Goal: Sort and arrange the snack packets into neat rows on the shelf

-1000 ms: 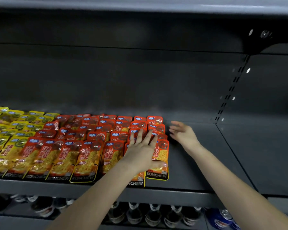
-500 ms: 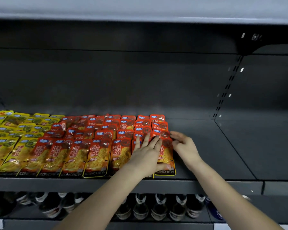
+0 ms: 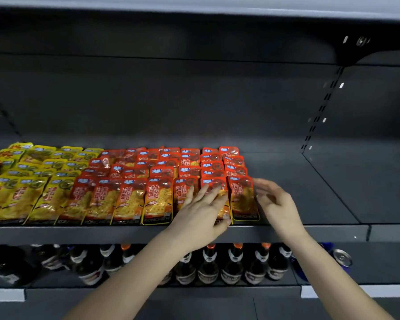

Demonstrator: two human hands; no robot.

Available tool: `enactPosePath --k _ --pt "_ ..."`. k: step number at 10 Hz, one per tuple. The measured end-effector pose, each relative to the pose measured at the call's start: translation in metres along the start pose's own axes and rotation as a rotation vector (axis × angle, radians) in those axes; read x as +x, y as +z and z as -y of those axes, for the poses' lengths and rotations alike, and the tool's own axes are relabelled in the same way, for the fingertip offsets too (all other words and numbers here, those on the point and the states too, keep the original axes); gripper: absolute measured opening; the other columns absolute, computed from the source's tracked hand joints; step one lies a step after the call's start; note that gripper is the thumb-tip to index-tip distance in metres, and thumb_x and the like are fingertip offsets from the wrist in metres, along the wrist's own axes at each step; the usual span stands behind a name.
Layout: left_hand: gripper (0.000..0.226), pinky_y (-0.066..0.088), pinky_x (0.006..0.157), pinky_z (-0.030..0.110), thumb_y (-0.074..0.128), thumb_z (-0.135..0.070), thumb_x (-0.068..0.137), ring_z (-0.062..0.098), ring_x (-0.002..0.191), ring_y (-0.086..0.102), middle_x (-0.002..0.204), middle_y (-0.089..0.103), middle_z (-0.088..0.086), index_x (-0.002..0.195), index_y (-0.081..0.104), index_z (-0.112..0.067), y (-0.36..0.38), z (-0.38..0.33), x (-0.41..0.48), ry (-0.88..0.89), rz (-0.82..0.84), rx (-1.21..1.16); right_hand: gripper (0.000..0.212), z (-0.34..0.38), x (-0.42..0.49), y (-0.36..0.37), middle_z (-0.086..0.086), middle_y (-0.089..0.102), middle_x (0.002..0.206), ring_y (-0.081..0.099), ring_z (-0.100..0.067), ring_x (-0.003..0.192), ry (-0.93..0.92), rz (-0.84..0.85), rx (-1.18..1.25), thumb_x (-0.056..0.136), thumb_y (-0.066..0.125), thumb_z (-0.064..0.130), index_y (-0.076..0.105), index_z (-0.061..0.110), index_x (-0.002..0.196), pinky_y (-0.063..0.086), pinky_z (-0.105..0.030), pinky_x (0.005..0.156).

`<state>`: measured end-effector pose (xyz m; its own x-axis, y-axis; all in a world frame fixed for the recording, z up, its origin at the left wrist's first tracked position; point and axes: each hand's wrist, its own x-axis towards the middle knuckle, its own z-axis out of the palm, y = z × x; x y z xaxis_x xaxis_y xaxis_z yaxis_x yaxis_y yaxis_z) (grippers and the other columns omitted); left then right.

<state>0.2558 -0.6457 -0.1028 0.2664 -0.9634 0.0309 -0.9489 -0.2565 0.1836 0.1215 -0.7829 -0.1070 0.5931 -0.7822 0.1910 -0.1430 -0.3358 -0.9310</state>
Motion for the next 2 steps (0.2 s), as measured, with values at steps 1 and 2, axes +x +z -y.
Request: enactPosePath --k 1,2 --pt "0.064 -0.015 0.115 0.031 0.031 -0.051 0.098 0.010 0.145 -0.013 0.159 -0.007 -0.009 0.152 0.006 -0.029 -0.002 0.017 -0.035 0.010 0.025 -0.017 0.040 -0.001 -0.027 -0.007 0.013 0.064 0.105 0.058 0.016 0.091 0.021 -0.019 0.019 0.089 0.044 -0.012 0.061 0.019 0.107 0.041 -0.001 0.078" --pt "0.068 -0.016 0.110 0.022 0.025 -0.062 0.090 0.000 0.140 -0.016 0.155 -0.011 -0.019 0.149 0.000 -0.038 -0.017 0.036 -0.074 -0.032 0.041 -0.102 0.036 0.000 -0.058 -0.023 0.006 0.066 0.106 0.059 0.016 0.085 0.060 -0.072 0.010 0.090 0.048 -0.010 0.064 0.019 0.102 0.041 0.001 0.076"
